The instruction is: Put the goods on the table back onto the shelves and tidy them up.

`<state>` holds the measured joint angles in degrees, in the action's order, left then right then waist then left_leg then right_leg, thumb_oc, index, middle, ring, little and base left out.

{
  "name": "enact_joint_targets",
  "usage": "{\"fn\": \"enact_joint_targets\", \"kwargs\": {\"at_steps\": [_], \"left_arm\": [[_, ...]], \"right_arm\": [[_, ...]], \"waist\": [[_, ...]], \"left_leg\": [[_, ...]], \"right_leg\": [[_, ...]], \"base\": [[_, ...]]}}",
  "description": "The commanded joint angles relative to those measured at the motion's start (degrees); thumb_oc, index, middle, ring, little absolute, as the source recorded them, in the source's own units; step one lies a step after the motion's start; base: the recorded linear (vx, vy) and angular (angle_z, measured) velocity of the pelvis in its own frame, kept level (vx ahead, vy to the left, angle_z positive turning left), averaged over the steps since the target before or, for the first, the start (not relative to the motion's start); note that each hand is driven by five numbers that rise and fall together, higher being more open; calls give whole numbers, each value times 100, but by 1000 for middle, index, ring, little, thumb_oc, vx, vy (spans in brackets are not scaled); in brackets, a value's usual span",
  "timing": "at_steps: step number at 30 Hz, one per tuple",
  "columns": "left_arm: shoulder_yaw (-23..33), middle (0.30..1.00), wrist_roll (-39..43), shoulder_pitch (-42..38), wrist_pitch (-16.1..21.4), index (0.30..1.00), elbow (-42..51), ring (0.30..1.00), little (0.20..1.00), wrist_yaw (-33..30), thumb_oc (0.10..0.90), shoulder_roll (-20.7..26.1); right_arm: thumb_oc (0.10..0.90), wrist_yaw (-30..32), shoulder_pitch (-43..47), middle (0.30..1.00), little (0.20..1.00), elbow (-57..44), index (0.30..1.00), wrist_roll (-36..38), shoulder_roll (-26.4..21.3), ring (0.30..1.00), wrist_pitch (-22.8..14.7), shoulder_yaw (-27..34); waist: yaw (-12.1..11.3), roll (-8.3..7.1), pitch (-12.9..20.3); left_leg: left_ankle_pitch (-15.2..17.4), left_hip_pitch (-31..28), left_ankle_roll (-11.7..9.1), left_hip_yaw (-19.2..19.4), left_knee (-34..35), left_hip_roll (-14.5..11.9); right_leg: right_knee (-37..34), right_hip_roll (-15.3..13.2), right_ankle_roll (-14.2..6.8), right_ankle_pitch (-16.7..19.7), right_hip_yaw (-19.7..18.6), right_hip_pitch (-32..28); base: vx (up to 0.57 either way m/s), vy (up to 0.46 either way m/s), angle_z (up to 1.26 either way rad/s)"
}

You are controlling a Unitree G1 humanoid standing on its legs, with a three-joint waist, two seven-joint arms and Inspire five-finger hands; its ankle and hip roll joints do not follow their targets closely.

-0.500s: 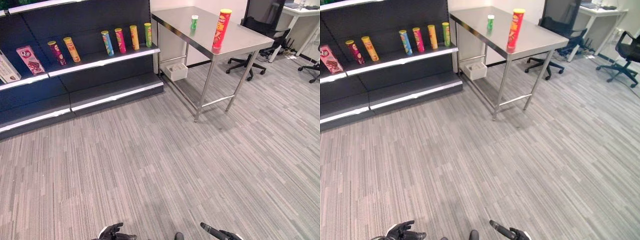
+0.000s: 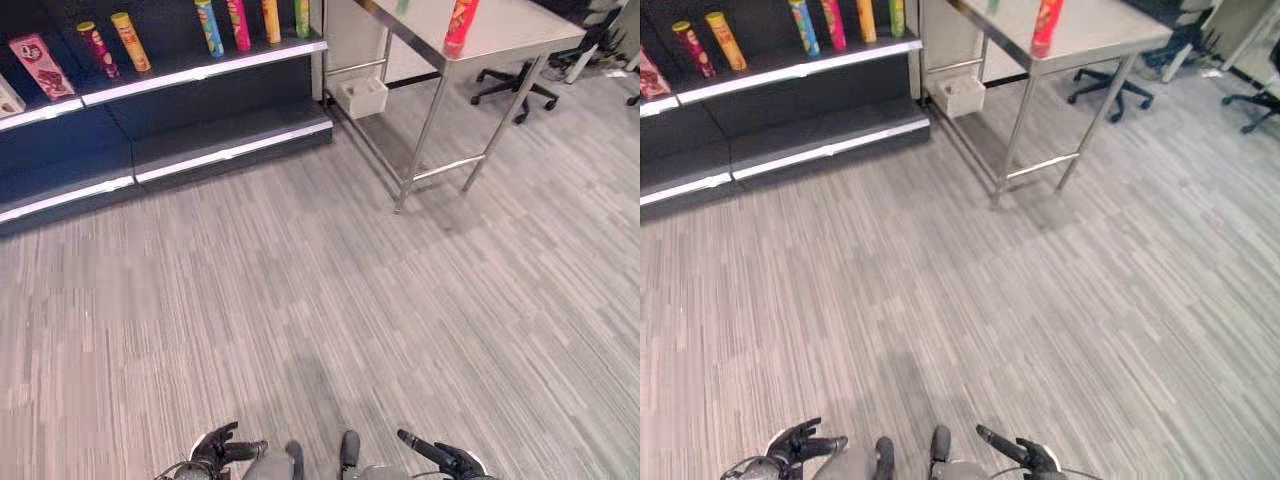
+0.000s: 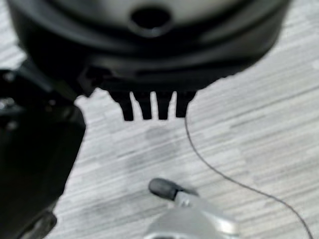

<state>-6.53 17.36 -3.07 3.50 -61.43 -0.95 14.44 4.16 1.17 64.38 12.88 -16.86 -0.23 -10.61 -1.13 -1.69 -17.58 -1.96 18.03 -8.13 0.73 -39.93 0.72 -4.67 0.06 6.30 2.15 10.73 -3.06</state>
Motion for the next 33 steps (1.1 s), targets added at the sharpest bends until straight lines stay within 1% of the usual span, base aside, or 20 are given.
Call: {"fn": "enact_joint_targets", "kwargs": {"at_steps": [1, 2, 3, 4, 9, 10, 11, 12, 13, 14, 15, 16, 19, 20, 21, 24, 25, 26, 28, 33], "left_arm": [[-461, 900, -177, 131, 3, 900, -120, 900, 900, -80, 800, 76], [-493, 900, -309, 209, -7, 900, -172, 900, 900, -38, 800, 42], [-493, 900, -309, 209, -7, 900, -172, 900, 900, -38, 800, 43], [-464, 900, -350, 223, 4, 900, -216, 900, 900, -39, 800, 45], [-355, 900, -407, 290, -6, 900, -386, 900, 900, -42, 800, 60], [-305, 900, -438, 360, 15, 900, -409, 900, 900, -37, 800, 67], [-203, 900, -531, 456, 8, 900, -432, 900, 900, -19, 800, 155], [-202, 900, -531, 457, 8, 900, -432, 900, 900, -18, 800, 158], [-149, 900, -541, 463, -11, 900, -446, 900, 900, -9, 800, 221], [-150, 900, -541, 463, -11, 900, -446, 900, 900, -9, 800, 218], [-126, 900, -525, 460, -18, 900, -403, 900, 900, 1, 800, 278], [-127, 900, -525, 459, -18, 900, -403, 900, 900, 0, 800, 275], [-172, 900, -527, 360, -36, 900, -329, 900, 900, -43, 800, 350], [-230, 900, -548, 333, -42, 900, -226, 900, 900, -64, 800, 377], [-229, 900, -548, 334, -43, 900, -225, 900, 900, -64, 800, 378], [-318, 900, -584, 199, 3, 900, -96, 900, 900, -70, 800, 408], [-355, 900, -592, 125, 30, 900, -102, 900, 900, -96, 800, 411], [-355, 900, -592, 122, 30, 900, -103, 900, 900, -96, 800, 410], [-353, 900, -668, -46, 70, 900, -179, 900, 900, -121, 800, 373], [-385, 900, -774, -28, 108, 900, -210, 900, 900, -99, 800, 294]], "right_arm": [[800, 149, -96, 900, 900, -391, 900, 239, -350, 900, -176, -58], [800, 141, -89, 900, 900, -441, 900, 213, -370, 900, -206, -77], [800, 141, -89, 900, 900, -441, 900, 213, -370, 900, -206, -77], [800, 174, -30, 900, 900, -475, 900, 175, -404, 900, -228, -119], [800, 146, 73, 900, 900, -443, 900, 125, -384, 900, -226, -156], [800, 108, 74, 900, 900, -461, 900, 65, -338, 900, -227, -149], [800, 2, 26, 900, 900, -479, 900, -29, -263, 900, -200, -148], [800, 2, 24, 900, 900, -480, 900, -29, -261, 900, -199, -149], [800, -56, 28, 900, 900, -440, 900, -84, -217, 900, -169, -144], [800, -56, 28, 900, 900, -439, 900, -84, -219, 900, -169, -143], [800, -84, 43, 900, 900, -384, 900, -72, -215, 900, -171, -100], [800, -85, 43, 900, 900, -384, 900, -72, -218, 900, -171, -99], [800, -44, 79, 900, 900, -345, 900, 19, -200, 900, -163, 9], [800, -4, 59, 900, 900, -317, 900, 47, -160, 900, -151, 59], [800, -4, 60, 900, 900, -317, 900, 47, -159, 900, -151, 59], [800, 18, 31, 900, 900, -284, 900, 79, -164, 900, -130, 90], [800, 33, 45, 900, 900, -217, 900, 79, -164, 900, -104, 116], [800, 33, 48, 900, 900, -216, 900, 79, -165, 900, -104, 116], [800, 30, 44, 900, 900, -19, 900, 96, -122, 900, -60, 185], [800, -4, -60, 900, 900, -39, 900, -1, -151, 900, -50, 148]], "waist": [[2, 10, 250], [-150, 106, 341], [-153, 102, 334], [-282, 152, 403], [-435, 120, 543], [-471, 137, 706], [-552, -41, 944], [-555, -52, 944], [-585, -137, 996], [-596, -123, 1007], [-577, -158, 929], [-590, -141, 942], [-409, 31, 682], [-307, 240, 598], [-293, 209, 587], [-108, 281, 485], [-45, 226, 447], [-36, 238, 447], [212, 79, 418], [282, -9, 481]], "left_leg": [[-81, -86, 493, 217, 1759, -284], [-614, -95, 395, 306, 3127, -355], [-619, -109, 395, 311, 3139, -352], [-868, 167, 333, 451, 4033, -447], [-976, 208, 267, 479, 4493, -461], [-1295, -18, 274, 499, 4492, -459], [-1210, -299, 424, 607, 4443, -337], [-1206, -303, 426, 614, 4442, -329], [-989, -530, 601, 658, 4415, -164], [-994, -517, 598, 662, 4415, -183], [-737, -779, 802, 684, 4369, 20], [-740, -764, 798, 691, 4368, -3], [-417, -1293, 1058, 664, 4400, 92], [-272, -1591, 1102, 624, 4493, -17], [-271, -1598, 1105, 617, 4493, 18], [46, -1943, 1025, 581, 4493, -2], [213, -2127, 935, 591, 4493, 13], [206, -2122, 932, 580, 4493, -1], [542, -2554, 759, 387, 4493, 62], [827, -2922, 644, 292, 4493, 6]], "right_leg": [[-9, -130, -795, -656, -48, -591], [-33, -24, -882, -846, -121, -798], [-33, -28, -883, -847, -124, -806], [-33, 29, -930, -1002, -183, -961], [-33, 30, -1018, -1174, -415, -1257], [-33, -8, -1057, -1279, -569, -1444], [228, -353, -1246, -1223, -650, -1493], [234, -364, -1249, -1231, -652, -1493], [974, -603, -1438, -1016, -690, -1252], [970, -588, -1434, -1003, -703, -1234], [2148, -774, -1647, -392, -745, -783], [2140, -755, -1643, -374, -760, -764], [3893, -884, -1650, 734, -696, 129], [4408, -1052, -1591, 639, -422, 701], [4462, -1091, -1595, 598, -422, 711], [3204, -1416, -1471, 97, 356, 940], [2043, -1442, -1526, 100, 653, 1033], [1991, -1423, -1520, 132, 674, 1008], [124, -1144, -1856, 726, 302, 1290], [-33, -1195, -1936, 979, 367, 1327]], "base": [[552, 25, 1], [479, 73, -3], [529, 110, -1], [266, 49, -18], [355, 87, -37], [757, 319, -71], [761, 320, -74], [657, 310, -93], [216, 123, -69], [386, 274, -51], [165, 152, -30], [234, 224, -23], [188, 209, 8], [226, 200, 27], [245, 141, 20], [328, -31, 20], [310, -110, 3], [345, -138, -17], [531, -220, -15], [288, -146, 37]]}}
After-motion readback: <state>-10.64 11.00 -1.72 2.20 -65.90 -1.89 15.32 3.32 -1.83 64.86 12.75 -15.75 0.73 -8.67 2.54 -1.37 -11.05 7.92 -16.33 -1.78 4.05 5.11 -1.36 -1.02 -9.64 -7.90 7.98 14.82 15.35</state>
